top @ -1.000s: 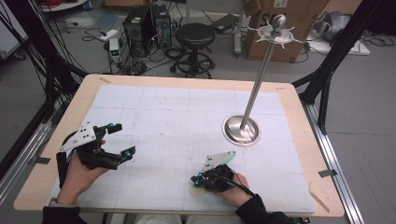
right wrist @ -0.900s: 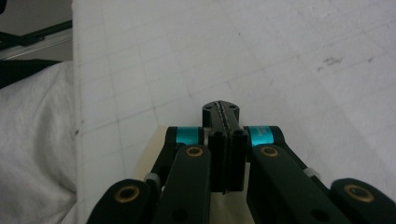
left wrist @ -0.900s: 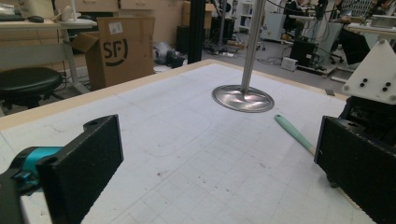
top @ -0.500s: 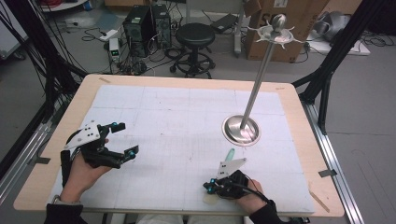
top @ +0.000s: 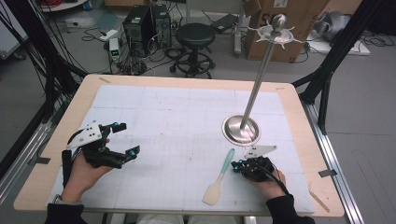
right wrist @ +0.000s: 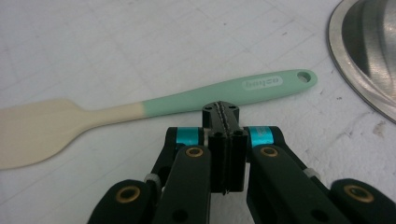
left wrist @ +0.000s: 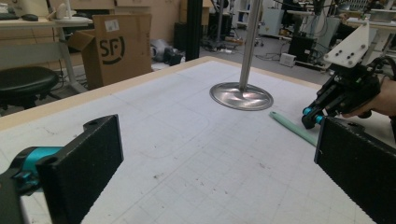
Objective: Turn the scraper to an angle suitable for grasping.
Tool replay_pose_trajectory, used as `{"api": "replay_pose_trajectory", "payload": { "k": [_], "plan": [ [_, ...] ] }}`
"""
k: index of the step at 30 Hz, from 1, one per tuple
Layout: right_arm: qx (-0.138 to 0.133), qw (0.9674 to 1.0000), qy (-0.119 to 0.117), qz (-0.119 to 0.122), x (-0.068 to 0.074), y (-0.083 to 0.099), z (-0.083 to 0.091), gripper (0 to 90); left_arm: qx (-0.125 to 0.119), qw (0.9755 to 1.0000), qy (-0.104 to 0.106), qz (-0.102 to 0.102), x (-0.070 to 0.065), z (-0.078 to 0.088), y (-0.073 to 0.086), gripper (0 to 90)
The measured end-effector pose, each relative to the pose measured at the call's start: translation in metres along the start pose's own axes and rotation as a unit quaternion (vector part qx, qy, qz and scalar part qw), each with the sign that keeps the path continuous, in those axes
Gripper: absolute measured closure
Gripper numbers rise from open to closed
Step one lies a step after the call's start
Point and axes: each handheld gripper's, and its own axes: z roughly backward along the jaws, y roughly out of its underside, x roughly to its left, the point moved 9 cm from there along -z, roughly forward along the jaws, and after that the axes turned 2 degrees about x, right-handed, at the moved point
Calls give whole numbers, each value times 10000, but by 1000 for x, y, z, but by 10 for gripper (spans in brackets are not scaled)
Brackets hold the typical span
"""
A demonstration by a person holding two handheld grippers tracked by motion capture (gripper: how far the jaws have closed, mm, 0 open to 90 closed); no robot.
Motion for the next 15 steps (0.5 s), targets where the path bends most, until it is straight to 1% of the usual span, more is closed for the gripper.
{"api": "replay_pose_trajectory", "payload": {
  "k": [1,2,4,5,6,7,10,12,13,14,15],
  "plan": [
    [-16,10000,13,23,-1,-2,-2,900,4,10000,-7,-15,0,0,0,17],
    [-31,10000,11,40,1,-7,-7,900,-1,10000,-8,-16,0,1,0,17],
    [-20,10000,13,46,2,-10,-10,900,-11,10000,-3,-17,-1,1,0,17],
    [-5,9999,20,136,4,-15,-15,900,1,10000,-6,-19,-1,2,0,17],
    [-10,9999,-11,168,7,-19,-19,900,2,10000,-4,-19,-2,2,1,17],
    [-10,9999,-11,168,7,-19,-19,900,-3,10000,-7,-14,-2,2,1,17],
    [-40,9995,-95,308,16,-30,-31,900,18,10000,-32,0,-2,4,3,17],
    [-82,9989,-210,415,26,-43,-44,900,19,10000,-55,7,-1,6,4,17],
    [-82,9989,-210,415,26,-43,-44,900,23,10000,-61,10,-1,7,4,17],
    [-125,9985,-243,483,32,-49,-51,900,16,10000,-69,9,-1,8,4,17],
    [-125,9985,-243,483,32,-49,-51,900,11,10000,-72,18,-1,9,4,17]
  ]
}}
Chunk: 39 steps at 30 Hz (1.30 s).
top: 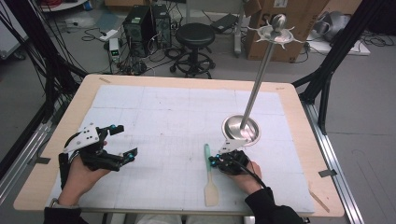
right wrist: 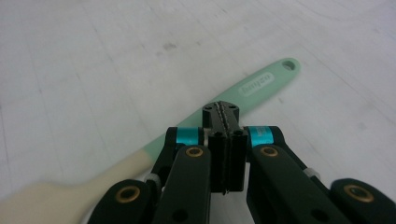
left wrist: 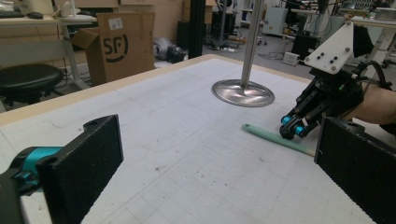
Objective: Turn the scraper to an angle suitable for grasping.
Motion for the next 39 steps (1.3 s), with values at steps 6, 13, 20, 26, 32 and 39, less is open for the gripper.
{"api": "replay_pose_trajectory", "payload": {
  "k": [6,13,20,26,32,39],
  "plan": [
    [-207,9995,-224,66,13,-10,6,900,13,10000,-2,-5,0,1,1,17],
    [143,9958,-741,516,56,-6,5,900,51,10000,8,-11,1,-1,3,17],
    [477,9944,-827,451,74,1,3,900,14,10000,16,-10,1,-2,0,17],
    [513,9964,-596,307,71,11,13,900,59,10000,22,-25,2,-5,2,17],
    [582,9966,-527,262,69,18,21,900,12,10000,40,-7,3,-5,0,17],
    [741,9961,-408,243,55,33,38,900,28,10000,43,-3,2,-7,-1,17]
  ]
}}
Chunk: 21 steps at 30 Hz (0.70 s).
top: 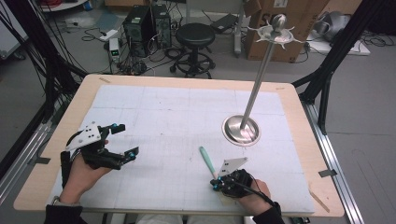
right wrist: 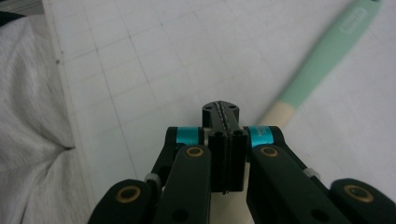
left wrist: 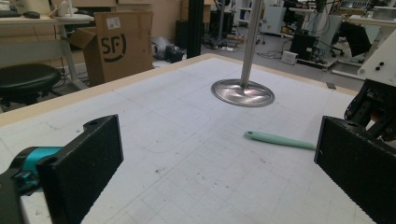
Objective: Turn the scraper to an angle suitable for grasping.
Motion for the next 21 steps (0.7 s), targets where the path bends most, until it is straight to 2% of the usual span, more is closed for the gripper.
{"api": "replay_pose_trajectory", "payload": {
  "k": [6,8,9,12,13,14,18,21],
  "plan": [
    [89,9997,213,-19,-13,12,10,900,20,10000,7,-26,-1,0,0,17],
    [78,9995,298,-57,-22,17,15,900,13,10000,5,-24,-1,0,0,17],
    [64,9992,352,-159,-30,22,20,900,9,10000,4,-25,-1,0,0,17],
    [54,9988,429,-243,-38,27,24,900,15,10000,6,-25,-1,0,0,17],
    [40,9980,575,-261,-47,32,28,900,22,10000,4,-28,-1,0,0,17],
    [28,9976,622,-294,-52,34,30,900,20,10000,4,-25,-1,0,0,17],
    [-80,9974,604,-383,-61,39,34,900,36,10000,7,-42,-2,-1,1,17],
    [-81,9976,590,-340,-62,40,34,900,33,10000,5,-43,-2,-1,1,17]
  ]
}}
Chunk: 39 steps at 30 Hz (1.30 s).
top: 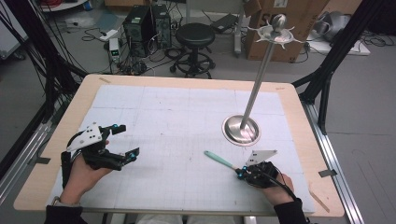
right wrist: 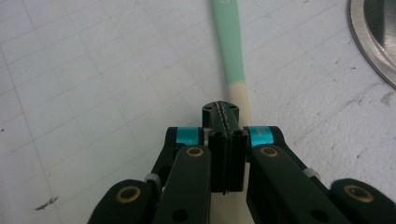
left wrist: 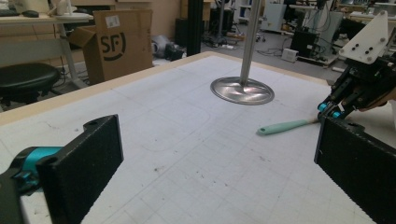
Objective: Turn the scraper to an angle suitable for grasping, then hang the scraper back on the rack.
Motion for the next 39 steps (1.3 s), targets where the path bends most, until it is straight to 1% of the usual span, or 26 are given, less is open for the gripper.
{"api": "replay_pose_trajectory", "payload": {
  "k": [1,3,5,7,8,10,11,13,15,16,18,19,21,22,23,25,26,27,28,29,31,33,35,36,37,39],
  "plan": [
    [24,10000,11,43,0,-1,0,900,2,10000,-3,-13,0,1,0,17],
    [21,10000,-53,-44,0,-1,0,900,-19,10000,-6,3,0,1,0,17],
    [-9,10000,-90,-43,-1,-1,0,900,-6,10000,-9,-7,0,2,0,17],
    [-346,9989,-288,-93,1,-7,5,900,-15,10000,-17,-11,0,2,0,17],
    [-516,9980,-336,-117,1,-12,9,900,-10,10000,-13,-16,0,3,0,17],
    [-706,9969,-346,-89,1,-22,17,897,-3,10000,-22,-15,1,3,1,17],
    [-765,9965,-338,2,0,-26,21,883,-4,10000,-26,5,1,4,1,17],
    [-884,9956,-297,99,0,-33,27,750,-9,10000,-34,10,1,4,1,17],
    [-926,9952,-309,112,-1,-37,33,629,-17,10000,-37,6,1,5,1,17],
    [-961,9950,-260,103,-2,-39,36,553,-16,10000,-40,2,1,5,1,17],
    [-989,9947,-282,67,-5,-40,41,412,-24,10000,-37,5,0,5,0,17],
    [-999,9947,-250,63,-8,-40,42,350,-18,10000,-35,0,0,5,0,17],
    [-1060,9941,-212,1,-14,-39,45,274,-24,10000,-33,10,0,4,0,17],
    [-1060,9941,-212,1,-14,-39,45,274,-26,10000,-29,9,0,4,0,17],
    [-1077,9939,-244,-50,-15,-38,46,267,-18,10000,-32,12,1,3,0,17],
    [-1059,9938,-324,-33,-16,-35,47,257,2,10000,-31,-3,2,3,1,17],
    [-1042,9939,-362,-11,-17,-34,47,188,-3,10000,-28,10,2,2,1,17],
    [-1042,9939,-362,-11,-17,-34,47,188,2,10000,-29,20,2,2,1,17],
    [-1015,9942,-348,-50,-18,-33,47,148,5,10000,-24,29,2,1,1,17],
    [-1026,9943,-277,-27,-20,-34,46,110,15,10000,-23,15,2,1,1,17],
    [-1054,9942,-224,-74,-21,-35,47,87,8,10000,-29,24,2,1,1,17],
    [-1062,9941,-147,-135,-24,-37,46,11,11,10000,-9,1,0,2,1,17],
    [-1020,9946,-141,-105,-24,-38,44,12,-9,10000,-22,3,0,2,0,17],
    [-974,9951,-133,-82,-24,-39,42,12,-24,10000,-26,4,-1,2,-1,17],
    [-850,9963,-128,11,-23,-41,38,12,-22,10000,-18,-7,-1,3,-1,17],
    [-795,9967,-122,44,-22,-42,35,12,3,10000,-19,-12,-2,3,0,17]
  ]
}}
